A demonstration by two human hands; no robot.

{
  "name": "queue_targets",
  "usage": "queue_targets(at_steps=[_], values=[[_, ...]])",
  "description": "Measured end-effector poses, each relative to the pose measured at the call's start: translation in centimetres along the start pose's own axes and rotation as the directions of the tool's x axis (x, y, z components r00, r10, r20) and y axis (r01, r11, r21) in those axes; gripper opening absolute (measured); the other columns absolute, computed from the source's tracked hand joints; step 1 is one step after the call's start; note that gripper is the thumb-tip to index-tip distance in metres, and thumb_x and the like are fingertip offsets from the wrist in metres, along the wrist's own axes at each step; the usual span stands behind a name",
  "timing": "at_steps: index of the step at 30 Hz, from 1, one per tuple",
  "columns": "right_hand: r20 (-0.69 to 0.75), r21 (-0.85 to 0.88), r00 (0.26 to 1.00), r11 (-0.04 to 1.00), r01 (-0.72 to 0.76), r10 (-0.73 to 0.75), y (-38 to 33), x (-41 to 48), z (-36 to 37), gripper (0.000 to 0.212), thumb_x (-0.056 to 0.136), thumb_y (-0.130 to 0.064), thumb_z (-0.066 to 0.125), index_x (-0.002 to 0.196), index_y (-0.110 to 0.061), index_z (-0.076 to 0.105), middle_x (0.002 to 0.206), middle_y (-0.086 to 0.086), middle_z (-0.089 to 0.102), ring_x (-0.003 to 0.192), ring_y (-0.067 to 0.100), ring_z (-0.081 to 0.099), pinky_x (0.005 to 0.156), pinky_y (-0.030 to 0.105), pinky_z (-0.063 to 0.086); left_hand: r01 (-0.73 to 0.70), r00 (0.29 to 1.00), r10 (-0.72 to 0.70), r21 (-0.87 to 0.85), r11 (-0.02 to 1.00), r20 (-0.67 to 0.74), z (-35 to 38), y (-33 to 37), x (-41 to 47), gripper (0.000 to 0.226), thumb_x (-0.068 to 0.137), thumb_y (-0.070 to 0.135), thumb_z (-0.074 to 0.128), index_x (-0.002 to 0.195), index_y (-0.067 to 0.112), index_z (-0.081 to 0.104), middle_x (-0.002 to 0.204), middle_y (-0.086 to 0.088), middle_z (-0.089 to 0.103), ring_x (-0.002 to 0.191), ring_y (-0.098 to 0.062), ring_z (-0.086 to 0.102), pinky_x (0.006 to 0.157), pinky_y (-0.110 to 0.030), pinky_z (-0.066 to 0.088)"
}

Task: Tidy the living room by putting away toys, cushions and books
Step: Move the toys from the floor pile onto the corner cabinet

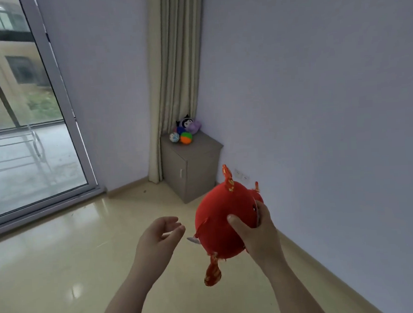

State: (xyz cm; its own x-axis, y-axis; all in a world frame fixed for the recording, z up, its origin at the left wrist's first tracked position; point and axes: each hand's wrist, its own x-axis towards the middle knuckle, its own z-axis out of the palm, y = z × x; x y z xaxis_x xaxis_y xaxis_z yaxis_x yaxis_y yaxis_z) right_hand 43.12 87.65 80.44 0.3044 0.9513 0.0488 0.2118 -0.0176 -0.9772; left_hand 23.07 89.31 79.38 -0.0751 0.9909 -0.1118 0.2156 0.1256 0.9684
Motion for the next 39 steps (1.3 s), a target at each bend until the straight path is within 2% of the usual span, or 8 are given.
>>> queue_targets(at_steps=[11, 19, 21, 24, 26, 33, 37, 39], values=[[-0.083, -0.003, 0.996, 1.0, -0.031, 0.031, -0.5, 16.5, 2.3, 0.055, 0.08, -0.03, 0.074, 0.119, -0.043, 0.037, 0.106, -0.025, 0.051, 0.09, -0.003, 0.052, 0.064, 0.01, 0.041, -0.062, 0.996, 0.057, 0.08, 0.995, 0.072, 3.1, 3.7, 17.9, 0.021, 0.087, 0.024, 0.065, 0.108, 0.024, 0.064, 0.099, 0.01, 0.071, 0.092, -0.006, 0.066, 0.089, -0.043, 0.053], [-0.101, 0.011, 0.994, 0.999, -0.04, 0.041, 1.1, 29.1, 2.5, 0.053, 0.081, -0.028, 0.073, 0.12, -0.041, 0.038, 0.104, -0.025, 0.051, 0.086, -0.008, 0.051, 0.058, 0.007, 0.043, -0.09, 0.994, 0.082, 0.111, 0.99, 0.076, 7.6, 5.4, 30.2, 0.023, 0.087, 0.025, 0.065, 0.11, 0.022, 0.064, 0.102, 0.009, 0.069, 0.092, -0.007, 0.065, 0.088, -0.037, 0.053], [-0.1, 0.028, 0.994, 0.999, -0.041, 0.043, 1.7, 33.0, 2.2, 0.052, 0.081, -0.031, 0.074, 0.117, -0.042, 0.039, 0.105, -0.023, 0.053, 0.087, -0.006, 0.052, 0.067, 0.012, 0.045, -0.095, 0.994, 0.087, 0.117, 0.989, 0.069, 9.1, 6.1, 33.8, 0.024, 0.087, 0.025, 0.066, 0.11, 0.021, 0.064, 0.101, 0.01, 0.069, 0.09, -0.006, 0.065, 0.086, -0.034, 0.053], [-0.099, 0.015, 0.993, 0.998, -0.062, 0.063, 2.2, 38.4, 1.7, 0.053, 0.078, -0.039, 0.075, 0.118, -0.044, 0.04, 0.107, -0.021, 0.054, 0.092, 0.002, 0.055, 0.082, 0.031, 0.052, -0.091, 0.995, 0.085, 0.124, 0.988, 0.051, 11.3, 7.4, 38.4, 0.023, 0.087, 0.024, 0.066, 0.11, 0.021, 0.064, 0.1, 0.011, 0.069, 0.09, -0.005, 0.064, 0.081, -0.03, 0.052], [-0.096, 0.001, 0.993, 0.998, -0.066, 0.066, 2.3, 42.7, 1.5, 0.059, 0.07, -0.05, 0.073, 0.117, -0.046, 0.038, 0.108, -0.021, 0.053, 0.095, 0.008, 0.056, 0.088, 0.038, 0.053, -0.09, 0.996, 0.086, 0.115, 0.989, 0.038, 12.9, 8.4, 42.0, 0.023, 0.087, 0.024, 0.066, 0.109, 0.021, 0.064, 0.101, 0.011, 0.069, 0.09, -0.005, 0.064, 0.079, -0.029, 0.051], [-0.091, -0.022, 0.993, 0.997, -0.078, 0.076, 4.0, 55.1, 2.3, 0.063, 0.078, -0.043, 0.074, 0.129, -0.036, 0.038, 0.115, -0.012, 0.054, 0.103, 0.016, 0.056, 0.086, 0.035, 0.053, -0.065, 0.997, 0.059, 0.142, 0.988, 0.042, 16.8, 9.3, 53.0, 0.021, 0.087, 0.022, 0.066, 0.108, 0.021, 0.063, 0.099, 0.012, 0.068, 0.087, -0.004, 0.063, 0.073, -0.025, 0.049], [-0.077, -0.012, 0.991, 0.994, -0.111, 0.11, 5.0, 59.3, 3.3, 0.067, 0.08, -0.037, 0.073, 0.136, -0.031, 0.036, 0.117, -0.01, 0.052, 0.103, 0.016, 0.054, 0.087, 0.036, 0.052, -0.056, 0.997, 0.049, 0.149, 0.987, 0.051, 17.6, 9.6, 57.4, 0.021, 0.088, 0.023, 0.065, 0.109, 0.023, 0.061, 0.102, 0.01, 0.068, 0.091, -0.005, 0.062, 0.082, -0.03, 0.05], [-0.095, -0.016, 0.987, 0.991, -0.132, 0.13, 5.9, 63.1, 4.5, 0.07, 0.079, -0.041, 0.074, 0.137, -0.032, 0.035, 0.119, -0.01, 0.051, 0.106, 0.017, 0.055, 0.089, 0.037, 0.053, -0.053, 0.997, 0.044, 0.151, 0.987, 0.063, 18.3, 9.4, 61.7, 0.023, 0.088, 0.023, 0.065, 0.11, 0.022, 0.061, 0.102, 0.009, 0.067, 0.091, -0.005, 0.062, 0.079, -0.026, 0.049]])
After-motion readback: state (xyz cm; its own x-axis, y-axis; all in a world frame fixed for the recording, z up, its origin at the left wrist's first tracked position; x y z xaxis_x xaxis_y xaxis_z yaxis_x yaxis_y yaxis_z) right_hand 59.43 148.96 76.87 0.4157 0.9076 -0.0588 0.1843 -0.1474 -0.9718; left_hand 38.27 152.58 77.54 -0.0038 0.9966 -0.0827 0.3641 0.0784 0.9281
